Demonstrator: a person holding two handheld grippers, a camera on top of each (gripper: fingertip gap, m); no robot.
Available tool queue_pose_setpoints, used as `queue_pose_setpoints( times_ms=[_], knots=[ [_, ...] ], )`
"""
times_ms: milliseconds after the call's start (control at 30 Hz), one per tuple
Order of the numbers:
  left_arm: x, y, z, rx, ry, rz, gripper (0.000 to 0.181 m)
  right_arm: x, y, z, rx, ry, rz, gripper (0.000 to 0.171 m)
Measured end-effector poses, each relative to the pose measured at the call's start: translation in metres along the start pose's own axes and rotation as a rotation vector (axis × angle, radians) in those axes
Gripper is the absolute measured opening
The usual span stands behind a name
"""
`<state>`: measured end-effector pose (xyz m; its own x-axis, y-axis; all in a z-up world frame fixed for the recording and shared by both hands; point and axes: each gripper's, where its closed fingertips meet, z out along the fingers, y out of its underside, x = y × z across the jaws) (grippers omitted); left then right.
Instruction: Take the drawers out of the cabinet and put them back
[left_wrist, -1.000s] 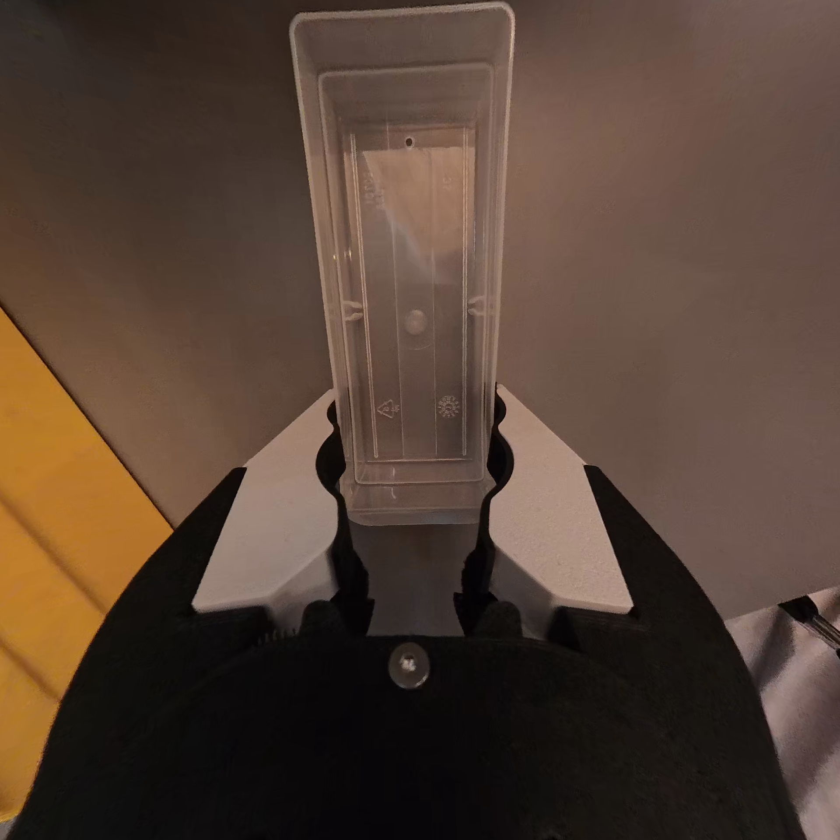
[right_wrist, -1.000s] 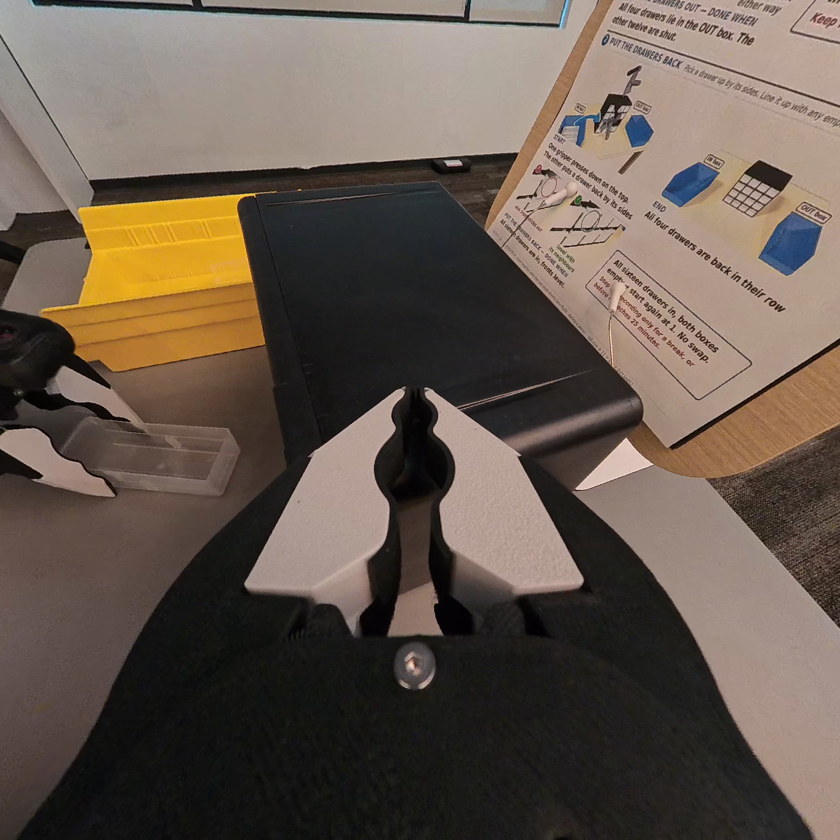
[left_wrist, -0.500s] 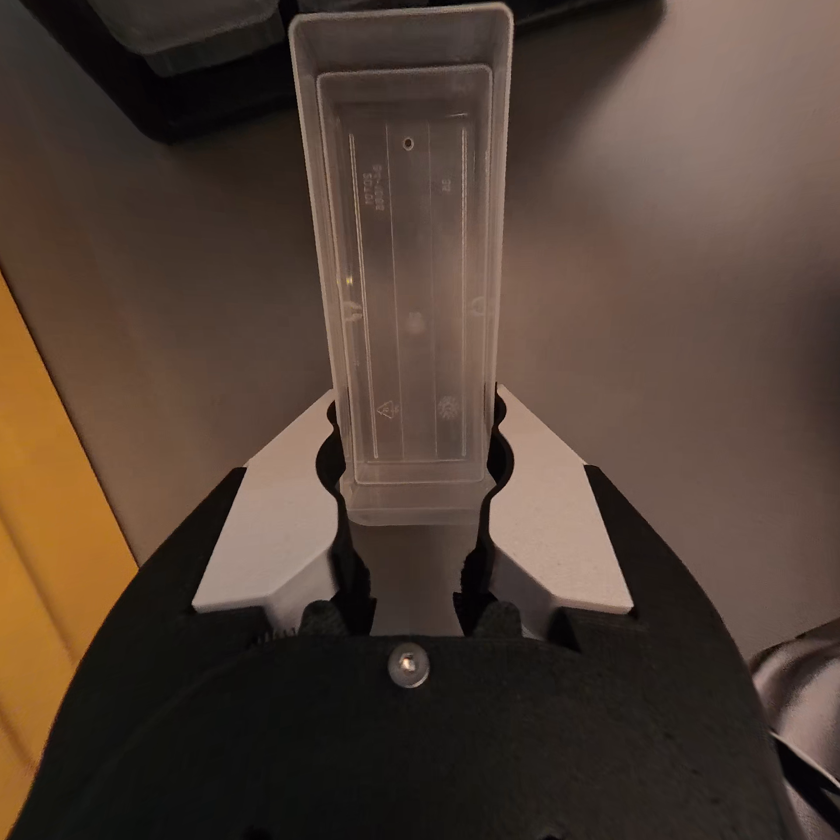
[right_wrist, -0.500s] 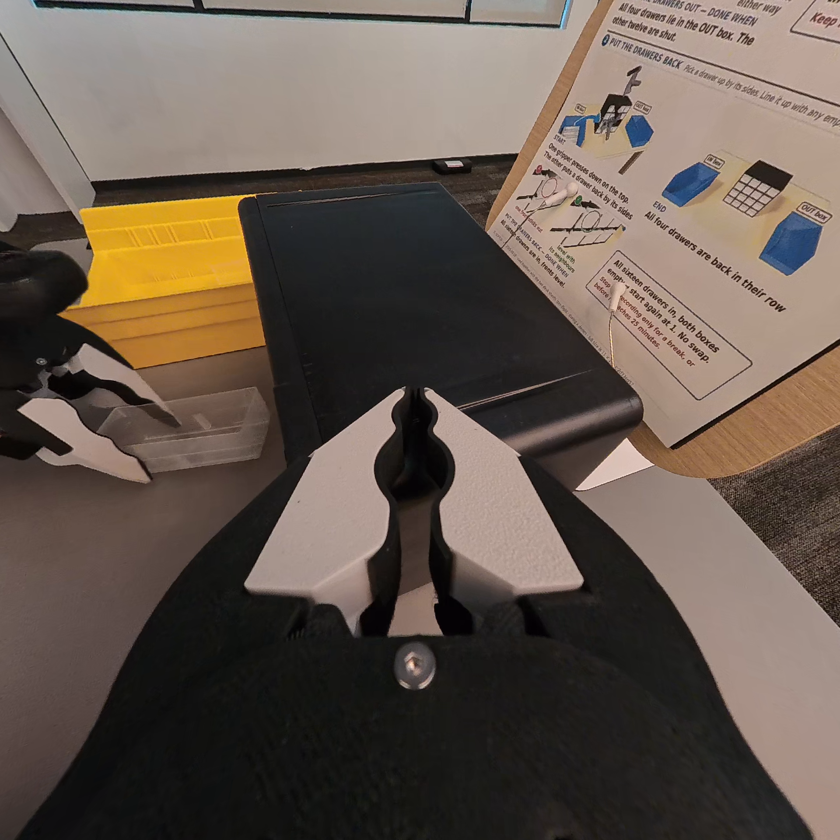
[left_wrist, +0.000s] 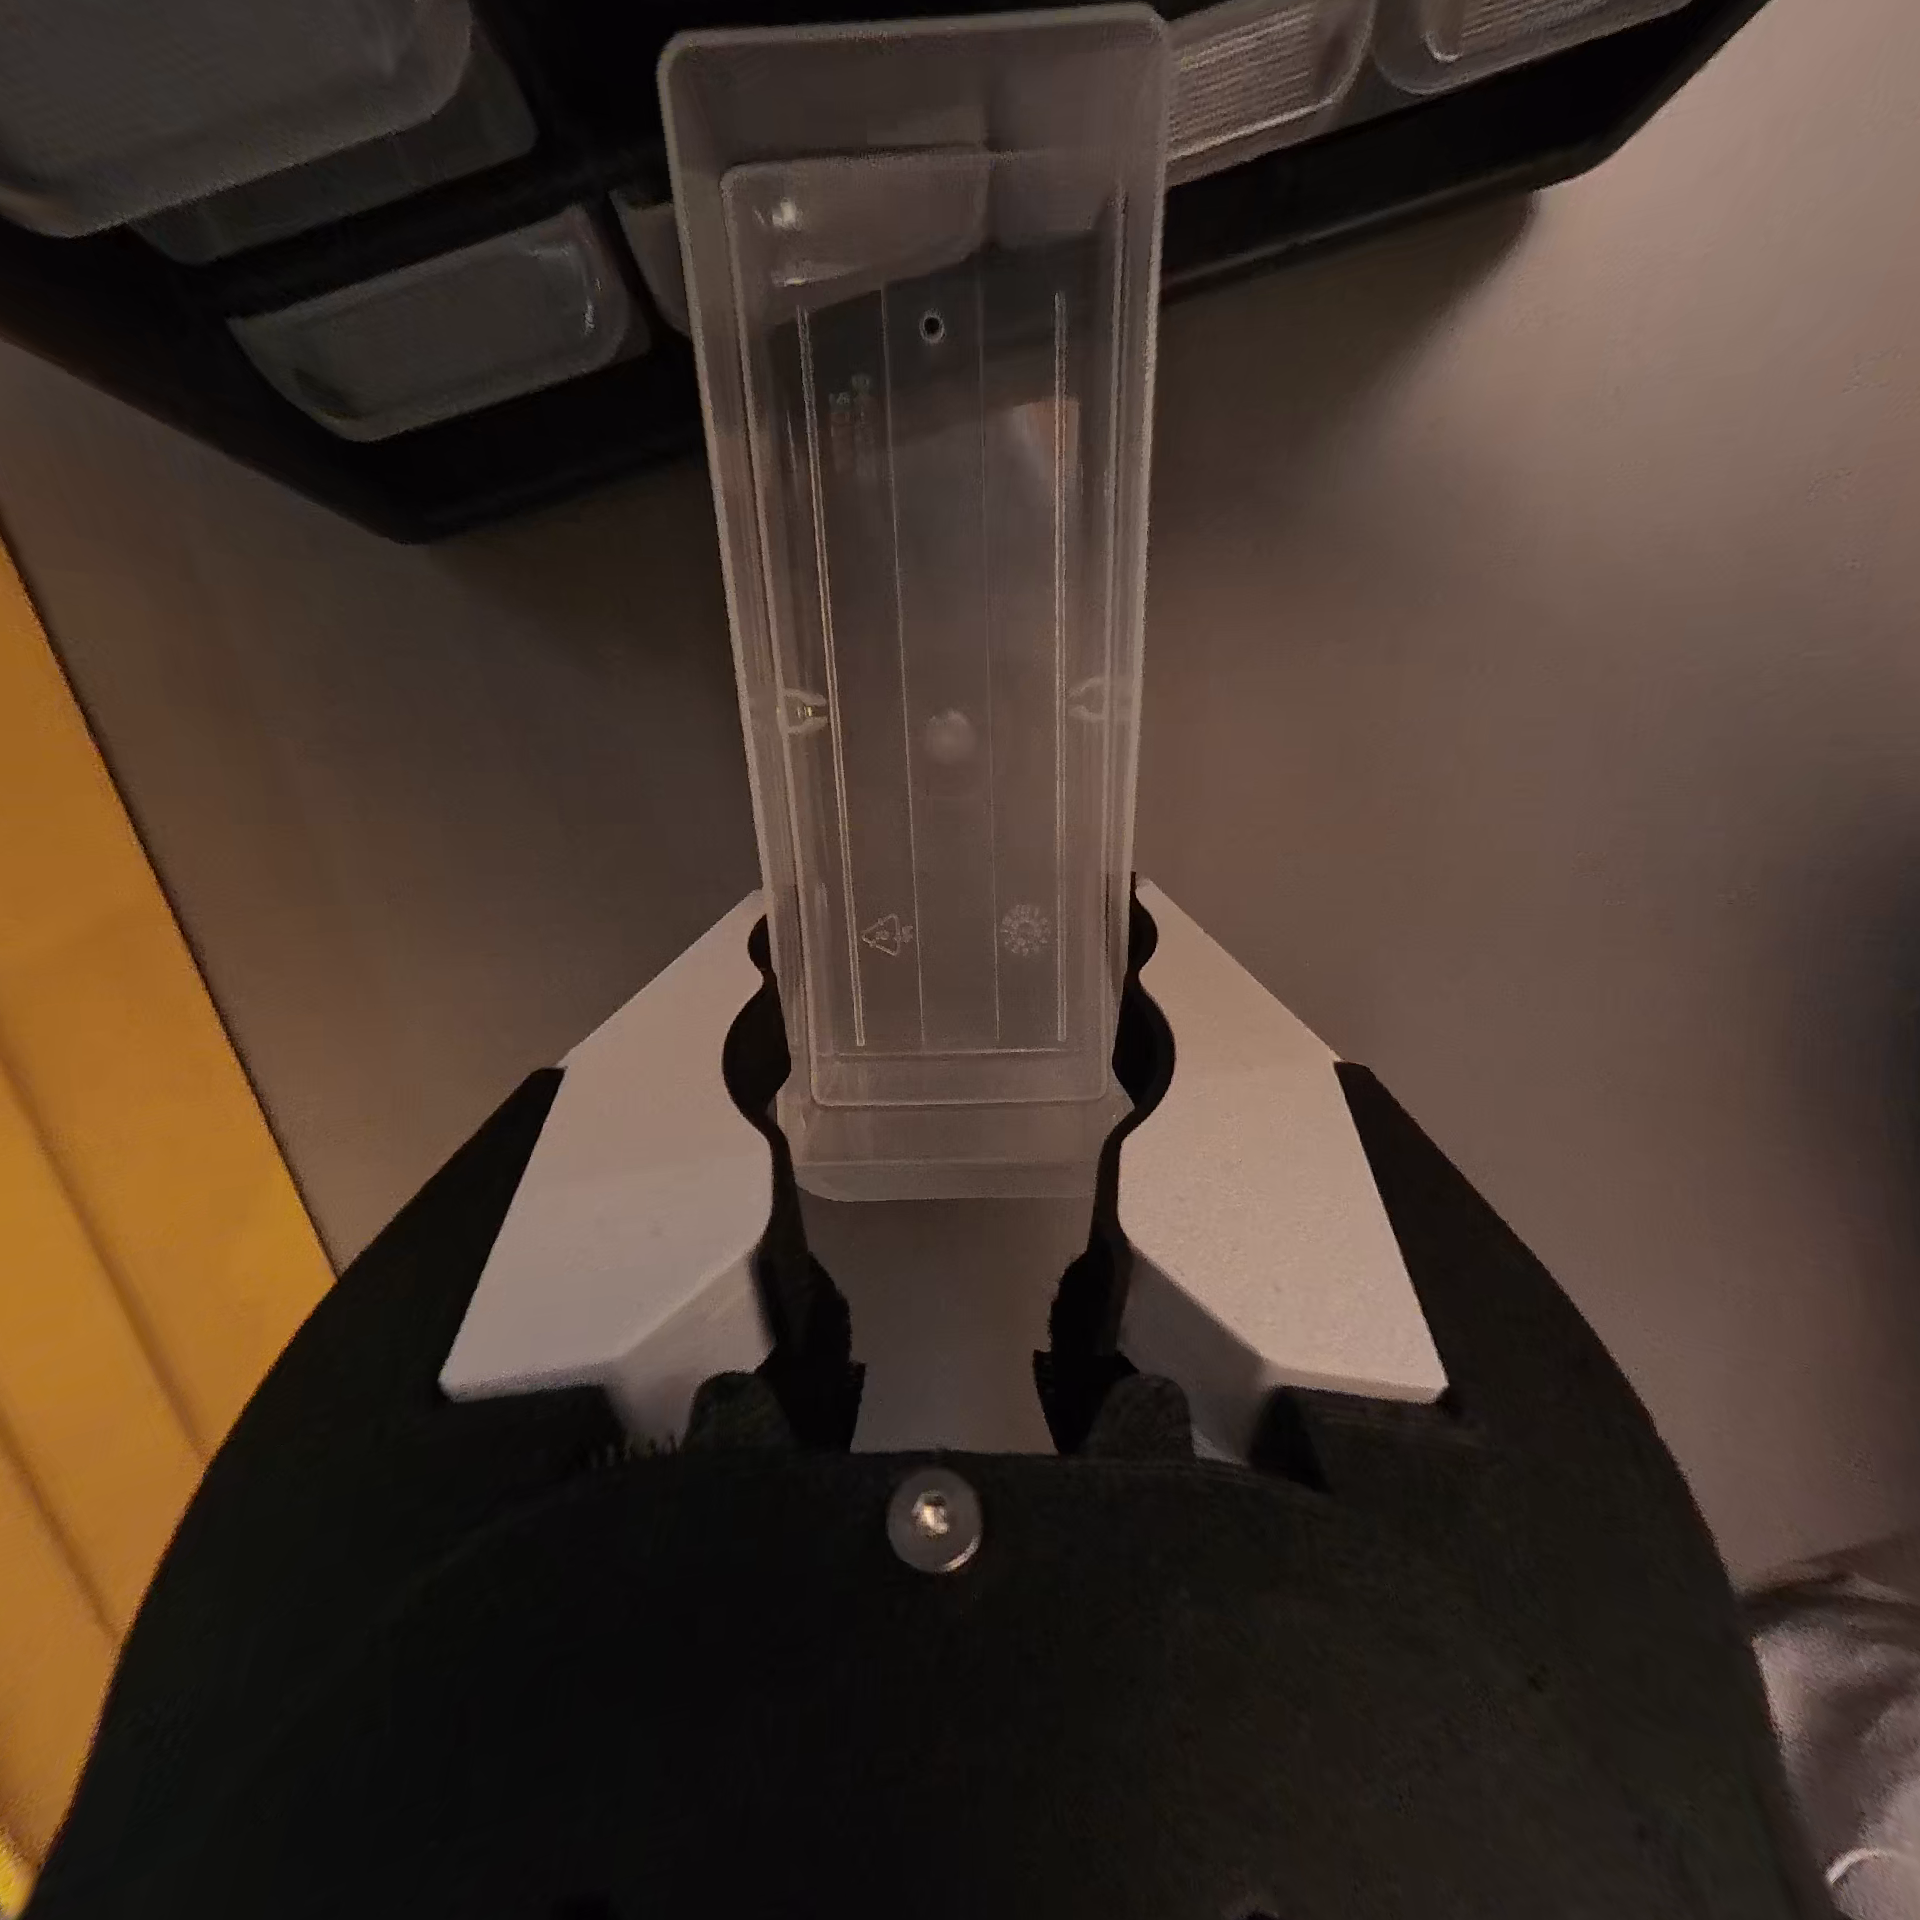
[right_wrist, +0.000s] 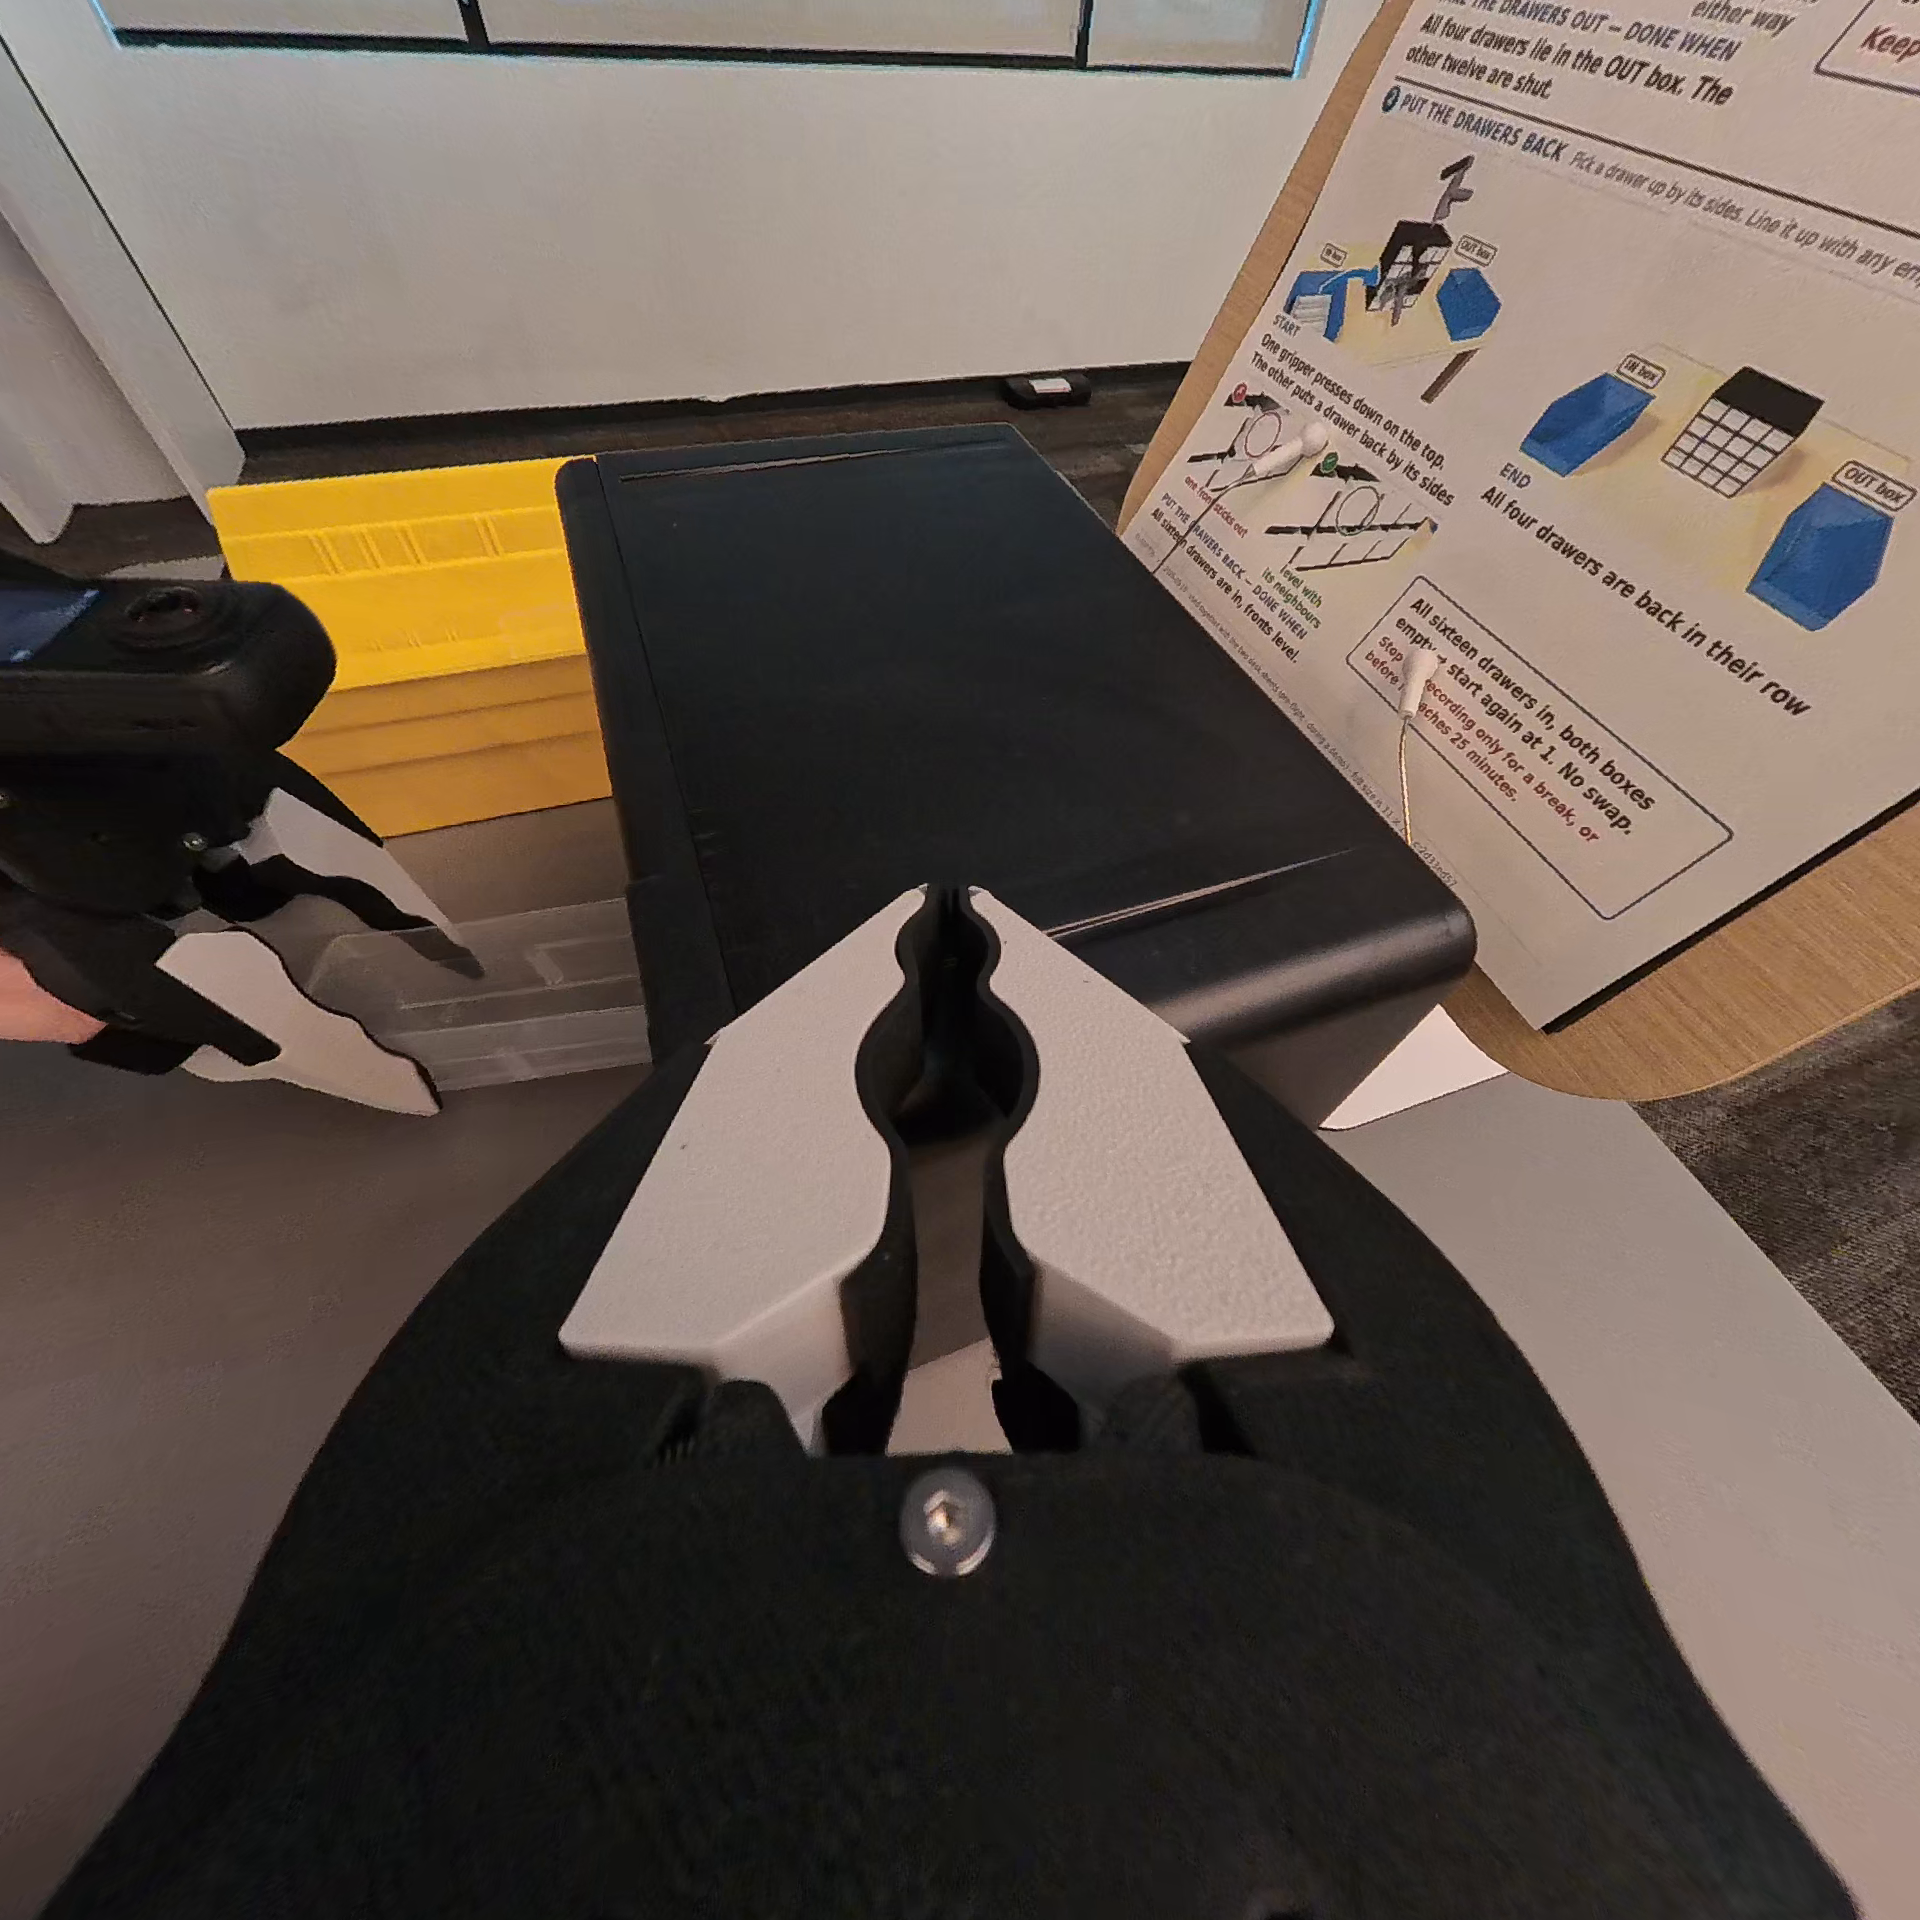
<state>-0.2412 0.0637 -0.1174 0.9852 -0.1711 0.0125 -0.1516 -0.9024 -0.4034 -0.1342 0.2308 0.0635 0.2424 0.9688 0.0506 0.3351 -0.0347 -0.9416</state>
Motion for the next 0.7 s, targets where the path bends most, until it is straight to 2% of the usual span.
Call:
queue_pose_setpoints(
  times_ms=[700],
  knots=[
    [-0.0041, -0.0102, -0.0077, -0.032, -0.055, -0.089, 0.061, -0.0012, 0.0002, -0.0006, 0.011, -0.017, 0.001, 0.002]
  ],
)
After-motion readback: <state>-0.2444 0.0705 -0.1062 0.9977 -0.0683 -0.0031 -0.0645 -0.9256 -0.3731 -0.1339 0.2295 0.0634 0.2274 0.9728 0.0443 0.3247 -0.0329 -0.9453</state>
